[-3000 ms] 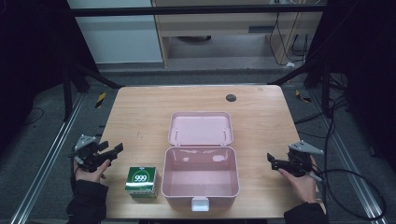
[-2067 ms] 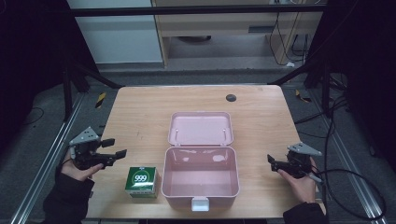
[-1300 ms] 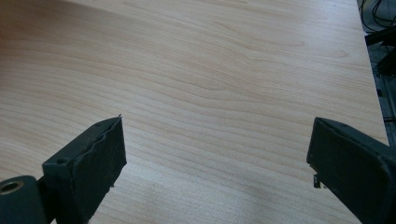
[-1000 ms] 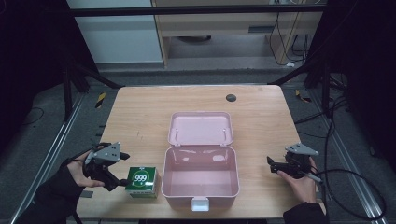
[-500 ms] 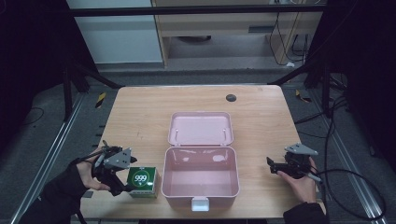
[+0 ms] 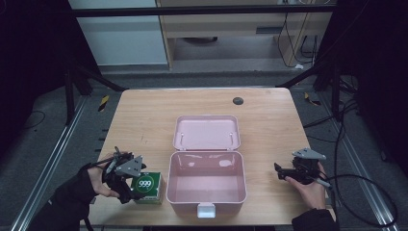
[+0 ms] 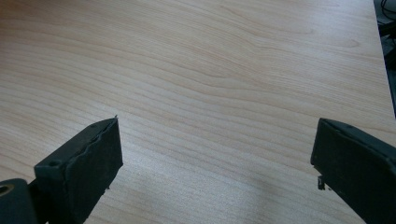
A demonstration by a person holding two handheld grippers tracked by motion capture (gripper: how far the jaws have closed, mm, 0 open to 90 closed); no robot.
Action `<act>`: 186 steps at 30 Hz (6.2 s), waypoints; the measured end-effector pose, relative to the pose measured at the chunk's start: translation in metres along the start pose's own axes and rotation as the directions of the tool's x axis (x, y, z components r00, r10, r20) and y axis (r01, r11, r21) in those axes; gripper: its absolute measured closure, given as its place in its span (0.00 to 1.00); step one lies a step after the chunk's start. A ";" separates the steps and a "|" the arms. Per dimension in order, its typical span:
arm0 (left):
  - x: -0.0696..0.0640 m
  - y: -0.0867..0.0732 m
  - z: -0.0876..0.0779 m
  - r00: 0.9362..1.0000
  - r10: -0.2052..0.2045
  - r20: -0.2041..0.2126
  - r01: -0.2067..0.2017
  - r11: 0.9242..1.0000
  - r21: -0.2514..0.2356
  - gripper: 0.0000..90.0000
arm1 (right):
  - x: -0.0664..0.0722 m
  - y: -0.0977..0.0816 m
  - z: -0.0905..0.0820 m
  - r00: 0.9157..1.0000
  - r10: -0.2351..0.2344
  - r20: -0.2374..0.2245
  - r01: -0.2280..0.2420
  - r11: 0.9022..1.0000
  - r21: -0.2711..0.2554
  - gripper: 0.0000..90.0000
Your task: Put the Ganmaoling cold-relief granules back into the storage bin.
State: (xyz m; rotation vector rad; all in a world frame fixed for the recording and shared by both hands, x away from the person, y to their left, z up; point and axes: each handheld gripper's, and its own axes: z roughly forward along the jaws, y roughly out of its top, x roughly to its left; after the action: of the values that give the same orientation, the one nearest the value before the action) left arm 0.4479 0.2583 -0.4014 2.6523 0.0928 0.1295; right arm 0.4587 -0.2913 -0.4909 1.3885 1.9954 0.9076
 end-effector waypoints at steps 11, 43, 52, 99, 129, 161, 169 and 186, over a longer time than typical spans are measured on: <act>0.001 -0.002 0.014 1.000 0.011 0.016 -0.012 0.999 0.030 0.05 | 0.001 -0.001 0.001 1.000 0.003 -0.003 -0.003 1.000 0.014 0.02; 0.008 -0.011 0.039 0.998 -0.002 0.068 -0.003 0.998 0.068 0.14 | 0.003 -0.002 0.005 1.000 -0.020 -0.006 0.020 0.999 0.051 0.02; 0.008 -0.013 0.034 0.997 -0.029 0.078 0.024 0.998 0.059 0.16 | 0.003 -0.002 0.004 1.000 -0.020 -0.006 0.021 0.998 0.055 0.02; 0.008 0.050 -0.074 0.999 0.004 0.039 -0.004 1.000 -0.009 0.16 | 0.003 -0.002 0.004 1.000 -0.022 -0.010 0.023 0.998 0.061 0.02; 0.009 0.114 -0.075 0.995 0.088 0.044 -0.086 0.996 -0.038 0.16 | 0.002 -0.002 0.004 1.000 -0.026 -0.009 0.027 0.998 0.063 0.02; 0.012 0.167 -0.026 0.984 0.164 0.064 -0.161 0.985 -0.057 0.16 | 0.002 -0.003 0.005 0.999 -0.044 -0.006 0.044 0.996 0.074 0.02; 0.012 0.166 -0.012 0.984 0.160 0.076 -0.157 0.987 -0.032 0.16 | 0.003 -0.003 0.006 0.999 -0.045 -0.009 0.045 0.996 0.077 0.02; 0.013 0.155 0.024 0.984 0.144 0.103 -0.147 0.989 0.032 0.16 | 0.004 -0.004 0.007 0.998 -0.055 -0.010 0.056 0.994 0.091 0.02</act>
State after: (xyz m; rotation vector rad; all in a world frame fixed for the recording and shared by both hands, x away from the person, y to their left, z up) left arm 0.4701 0.1115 -0.3486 2.6981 -0.1334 0.0423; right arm 0.4607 -0.2870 -0.4988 1.3729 2.0938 0.8077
